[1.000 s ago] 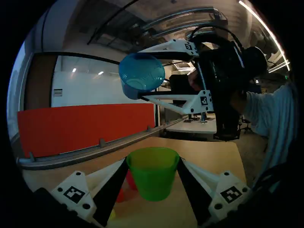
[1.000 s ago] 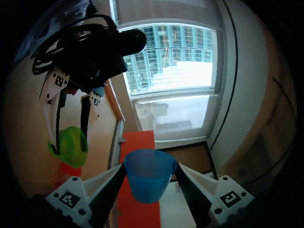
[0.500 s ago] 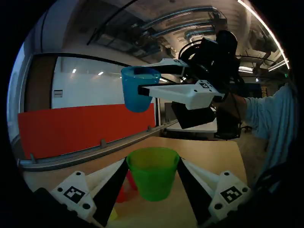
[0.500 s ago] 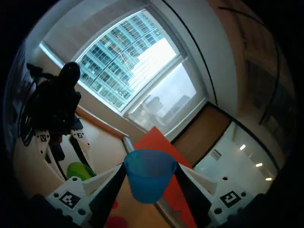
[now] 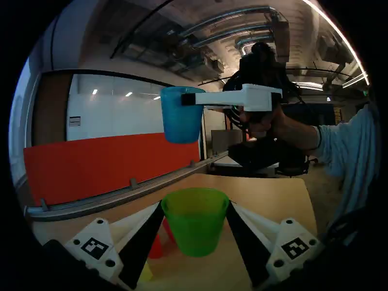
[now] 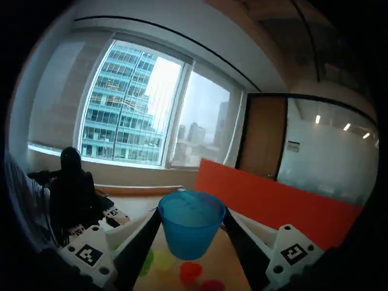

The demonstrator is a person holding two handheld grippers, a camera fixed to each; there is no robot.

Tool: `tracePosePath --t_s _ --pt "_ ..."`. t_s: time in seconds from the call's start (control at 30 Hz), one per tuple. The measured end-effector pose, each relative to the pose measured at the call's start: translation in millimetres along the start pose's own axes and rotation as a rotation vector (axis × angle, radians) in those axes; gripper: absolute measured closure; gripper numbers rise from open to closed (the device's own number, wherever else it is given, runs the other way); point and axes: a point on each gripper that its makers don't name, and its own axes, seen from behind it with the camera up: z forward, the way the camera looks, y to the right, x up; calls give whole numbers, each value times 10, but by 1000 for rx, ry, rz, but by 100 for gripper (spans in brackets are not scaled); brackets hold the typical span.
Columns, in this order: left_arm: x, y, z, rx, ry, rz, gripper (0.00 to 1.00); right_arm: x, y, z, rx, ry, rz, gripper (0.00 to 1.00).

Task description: Pour water

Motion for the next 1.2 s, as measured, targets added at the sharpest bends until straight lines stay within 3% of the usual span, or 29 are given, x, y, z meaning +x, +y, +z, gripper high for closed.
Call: tracePosePath --t_s 0.47,1.2 --pt "-11 -49 -70 17 -15 9 12 -162 -76 -122 15 -32 87 8" --pt "-128 -148 -287 47 -59 16 12 -536 53 -423 -9 -55 144 8"
